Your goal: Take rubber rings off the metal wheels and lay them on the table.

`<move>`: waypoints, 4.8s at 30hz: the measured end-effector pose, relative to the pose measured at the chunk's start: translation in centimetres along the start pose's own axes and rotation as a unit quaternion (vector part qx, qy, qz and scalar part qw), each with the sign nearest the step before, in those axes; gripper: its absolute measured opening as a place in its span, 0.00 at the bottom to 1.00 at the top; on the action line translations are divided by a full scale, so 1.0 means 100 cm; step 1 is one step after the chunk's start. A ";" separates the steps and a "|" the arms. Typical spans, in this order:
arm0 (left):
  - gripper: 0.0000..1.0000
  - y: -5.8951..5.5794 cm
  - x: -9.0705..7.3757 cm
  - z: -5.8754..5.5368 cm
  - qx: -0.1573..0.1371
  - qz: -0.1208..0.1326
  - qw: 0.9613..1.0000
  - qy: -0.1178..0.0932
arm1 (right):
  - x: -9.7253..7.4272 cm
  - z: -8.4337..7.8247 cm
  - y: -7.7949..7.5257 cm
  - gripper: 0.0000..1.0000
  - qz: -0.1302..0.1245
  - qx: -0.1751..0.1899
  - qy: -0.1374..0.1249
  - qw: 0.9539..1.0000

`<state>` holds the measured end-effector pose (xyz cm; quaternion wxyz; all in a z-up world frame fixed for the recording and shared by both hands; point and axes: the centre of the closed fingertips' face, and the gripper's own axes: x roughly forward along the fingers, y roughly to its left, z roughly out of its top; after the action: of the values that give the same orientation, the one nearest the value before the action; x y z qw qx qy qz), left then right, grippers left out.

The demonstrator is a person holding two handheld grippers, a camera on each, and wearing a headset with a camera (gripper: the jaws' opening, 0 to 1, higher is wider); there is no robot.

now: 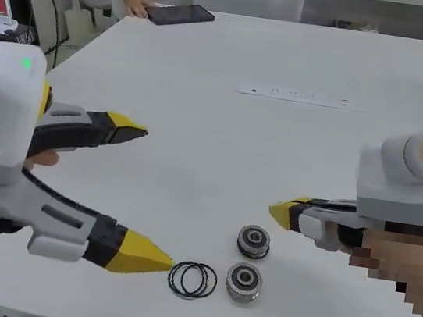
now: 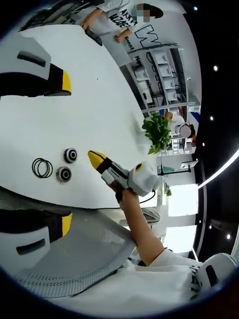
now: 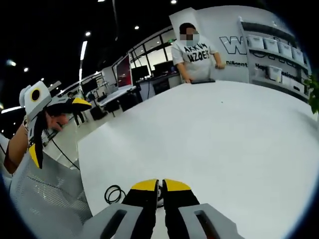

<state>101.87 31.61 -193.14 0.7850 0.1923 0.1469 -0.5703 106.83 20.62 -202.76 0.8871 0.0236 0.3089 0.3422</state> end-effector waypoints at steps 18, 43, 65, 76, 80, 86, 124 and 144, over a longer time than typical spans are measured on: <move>0.84 0.008 0.068 0.037 0.038 -0.045 0.998 -0.025 | 0.006 -0.044 -0.012 0.05 0.008 -0.013 0.072 0.997; 0.37 0.005 0.137 -0.046 -0.014 -0.048 0.998 0.044 | 0.017 -0.056 0.000 0.16 0.038 -0.064 0.093 0.993; 0.17 -0.006 0.153 -0.063 -0.024 -0.053 0.997 0.050 | 0.023 -0.056 0.007 0.22 0.038 -0.088 0.088 0.991; 0.11 -0.008 0.155 -0.068 -0.022 -0.051 0.997 0.057 | 0.025 -0.055 0.009 0.24 0.043 -0.081 0.082 0.992; 0.12 -0.007 0.156 -0.069 -0.024 -0.047 0.997 0.059 | 0.024 -0.055 0.009 0.23 0.043 -0.081 0.079 0.993; 0.10 -0.008 0.156 -0.070 -0.023 -0.047 0.997 0.056 | 0.025 -0.055 0.011 0.23 0.046 -0.087 0.079 0.992; 0.08 -0.004 0.155 -0.072 -0.031 -0.035 0.997 0.055 | 0.024 -0.056 0.001 0.00 0.015 -0.116 0.100 0.988; 0.08 -0.005 0.150 -0.073 -0.024 -0.035 0.998 0.056 | 0.020 -0.037 0.002 0.00 0.017 0.010 0.066 0.998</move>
<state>105.90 22.26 -206.41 0.7595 0.1995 0.2110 -0.5821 105.72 21.41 -206.76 0.8588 0.0156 0.3695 0.3545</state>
